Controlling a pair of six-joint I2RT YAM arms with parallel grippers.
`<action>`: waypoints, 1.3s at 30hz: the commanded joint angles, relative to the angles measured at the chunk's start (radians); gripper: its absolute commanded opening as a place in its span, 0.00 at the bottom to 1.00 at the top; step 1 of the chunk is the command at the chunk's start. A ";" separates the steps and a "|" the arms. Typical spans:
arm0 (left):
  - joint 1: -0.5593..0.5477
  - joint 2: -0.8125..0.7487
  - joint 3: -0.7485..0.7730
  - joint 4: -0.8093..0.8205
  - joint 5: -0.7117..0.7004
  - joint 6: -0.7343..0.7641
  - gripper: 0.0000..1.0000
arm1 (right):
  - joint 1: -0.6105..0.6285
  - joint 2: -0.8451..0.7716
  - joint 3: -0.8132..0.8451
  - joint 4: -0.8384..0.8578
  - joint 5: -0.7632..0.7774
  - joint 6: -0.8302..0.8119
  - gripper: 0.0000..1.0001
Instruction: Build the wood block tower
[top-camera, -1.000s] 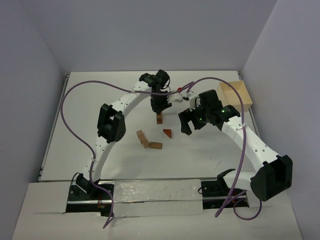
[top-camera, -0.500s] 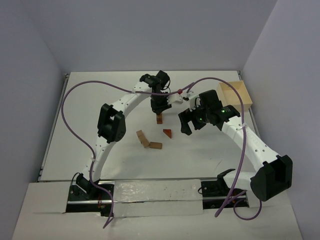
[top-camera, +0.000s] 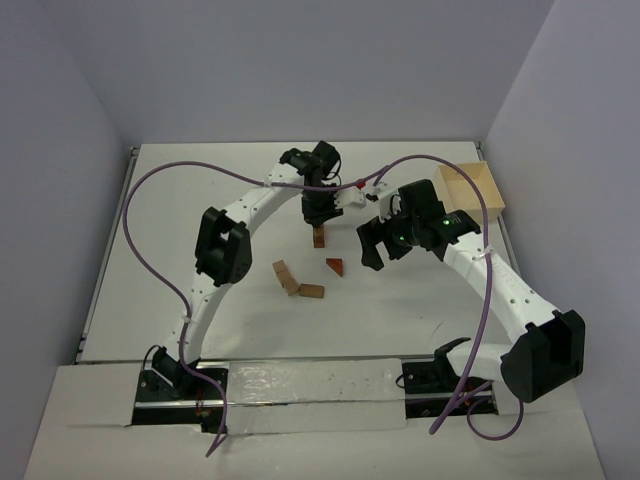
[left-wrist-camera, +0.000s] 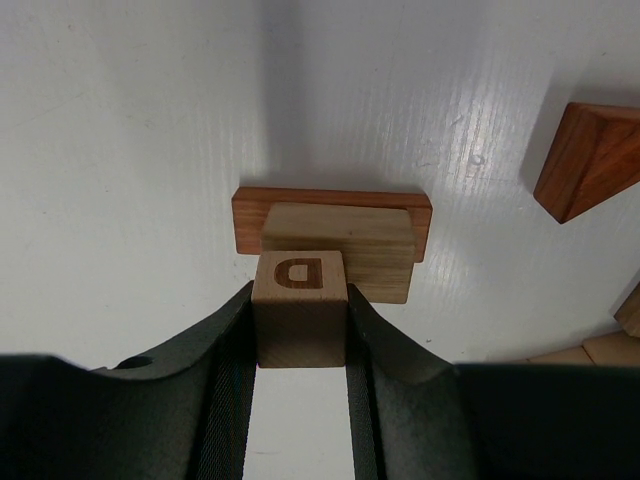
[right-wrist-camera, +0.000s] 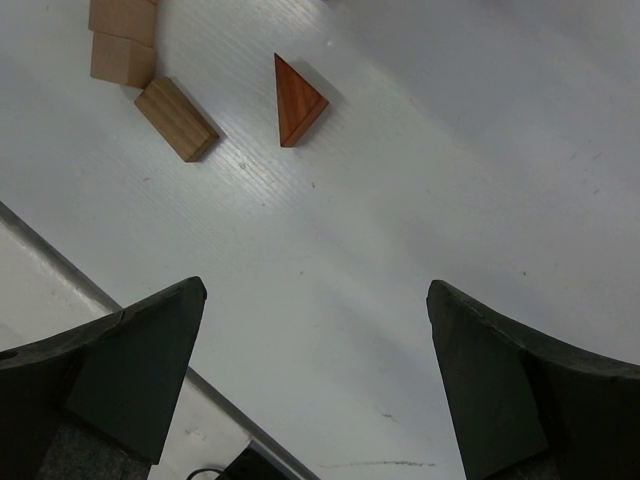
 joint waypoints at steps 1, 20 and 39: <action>-0.021 -0.026 -0.009 0.033 0.001 0.029 0.13 | -0.005 -0.008 -0.008 0.002 -0.017 -0.013 1.00; -0.038 -0.017 -0.011 0.029 -0.006 0.042 0.15 | -0.006 -0.002 -0.009 0.002 -0.027 -0.010 1.00; -0.037 -0.031 -0.005 0.019 -0.017 0.028 0.46 | -0.007 0.009 -0.005 -0.005 -0.037 -0.013 1.00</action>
